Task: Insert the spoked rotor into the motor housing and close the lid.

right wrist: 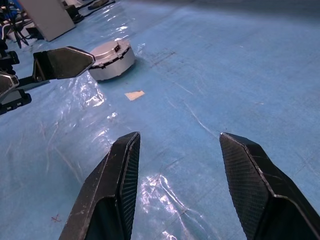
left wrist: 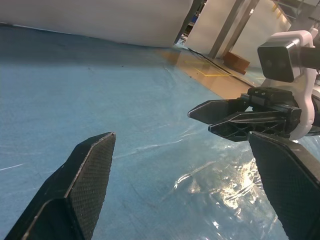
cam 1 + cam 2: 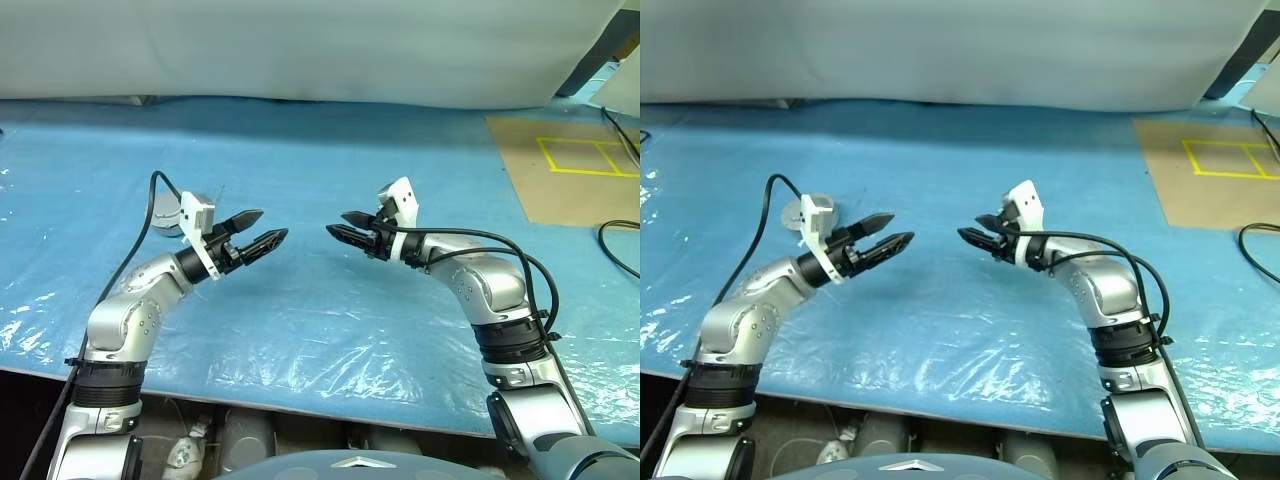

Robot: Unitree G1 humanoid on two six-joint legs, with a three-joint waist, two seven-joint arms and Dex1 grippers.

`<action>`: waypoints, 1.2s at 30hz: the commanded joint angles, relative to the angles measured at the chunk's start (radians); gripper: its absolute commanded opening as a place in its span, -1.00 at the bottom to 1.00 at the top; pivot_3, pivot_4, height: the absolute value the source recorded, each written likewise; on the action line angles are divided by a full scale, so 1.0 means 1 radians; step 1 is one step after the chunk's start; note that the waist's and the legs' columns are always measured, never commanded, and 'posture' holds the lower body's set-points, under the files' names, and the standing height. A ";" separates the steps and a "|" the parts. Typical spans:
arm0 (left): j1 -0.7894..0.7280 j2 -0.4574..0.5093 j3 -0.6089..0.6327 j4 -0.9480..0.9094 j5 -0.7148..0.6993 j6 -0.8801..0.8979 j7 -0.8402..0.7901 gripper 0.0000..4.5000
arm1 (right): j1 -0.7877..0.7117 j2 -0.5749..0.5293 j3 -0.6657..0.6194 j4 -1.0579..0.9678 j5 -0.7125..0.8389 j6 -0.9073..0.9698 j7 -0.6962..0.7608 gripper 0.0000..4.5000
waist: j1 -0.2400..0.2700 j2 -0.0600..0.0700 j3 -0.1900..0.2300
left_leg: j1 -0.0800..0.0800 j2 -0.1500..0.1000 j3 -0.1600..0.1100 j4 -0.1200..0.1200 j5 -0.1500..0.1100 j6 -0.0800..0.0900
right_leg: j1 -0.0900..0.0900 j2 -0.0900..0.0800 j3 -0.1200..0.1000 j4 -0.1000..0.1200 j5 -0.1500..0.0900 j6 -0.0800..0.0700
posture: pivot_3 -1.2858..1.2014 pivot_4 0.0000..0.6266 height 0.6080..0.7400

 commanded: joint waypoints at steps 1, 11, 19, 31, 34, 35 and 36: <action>0.002 -0.005 0.009 -0.039 0.000 -0.020 0.000 0.99 | -0.027 -0.009 -0.006 -0.014 -0.002 -0.010 0.014 0.16 | 0.000 0.000 0.000 | 0.000 0.000 0.000 0.000 0.000 0.000 | 0.000 0.000 0.000 0.000 0.000 0.000 | 0.03 -0.52 1.00; -0.005 -0.015 0.009 -0.034 0.003 -0.021 -0.003 0.99 | -0.028 -0.015 -0.011 -0.015 -0.011 -0.006 0.028 0.16 | 0.000 0.000 0.000 | 0.000 0.000 0.000 0.000 0.000 0.000 | 0.000 0.000 0.000 0.000 0.000 0.000 | 0.03 -0.52 1.00; -0.011 -0.017 0.001 -0.027 0.008 -0.019 -0.006 0.99 | -0.019 -0.022 -0.004 -0.008 -0.019 -0.017 0.036 0.16 | 0.000 0.000 0.000 | 0.000 0.000 0.000 0.000 0.000 0.000 | 0.000 0.000 0.000 0.000 0.000 0.000 | 0.03 -0.52 1.00; -0.041 -0.015 0.000 -0.018 0.009 -0.014 -0.014 0.99 | -0.022 -0.002 0.000 0.007 -0.027 -0.031 0.034 0.16 | -0.001 0.000 0.000 | 0.000 0.001 0.000 0.001 0.000 0.000 | 0.000 0.000 0.000 0.001 0.000 -0.001 | 0.03 -0.52 1.00; -0.035 -0.012 0.003 -0.023 0.006 -0.009 -0.014 0.99 | -0.012 0.000 0.002 0.003 -0.029 -0.031 0.033 0.16 | -0.001 0.000 0.000 | 0.000 0.001 0.000 0.001 0.000 0.000 | 0.000 0.000 0.000 0.001 0.000 -0.001 | 0.03 -0.52 1.00; -0.034 -0.010 0.005 -0.022 0.005 -0.009 -0.015 0.99 | -0.010 0.001 0.002 0.003 -0.030 -0.031 0.033 0.16 | -0.001 0.000 0.000 | 0.000 0.001 0.000 0.001 0.000 0.000 | 0.000 0.000 0.000 0.001 0.000 -0.001 | 0.03 -0.52 1.00; -0.034 -0.008 0.006 -0.020 0.006 -0.008 -0.015 0.99 | -0.010 0.002 0.002 0.005 -0.031 -0.032 0.032 0.16 | -0.001 0.000 0.000 | 0.000 0.001 0.000 0.001 0.000 0.000 | 0.000 0.000 0.000 0.001 0.000 -0.001 | 0.03 -0.52 1.00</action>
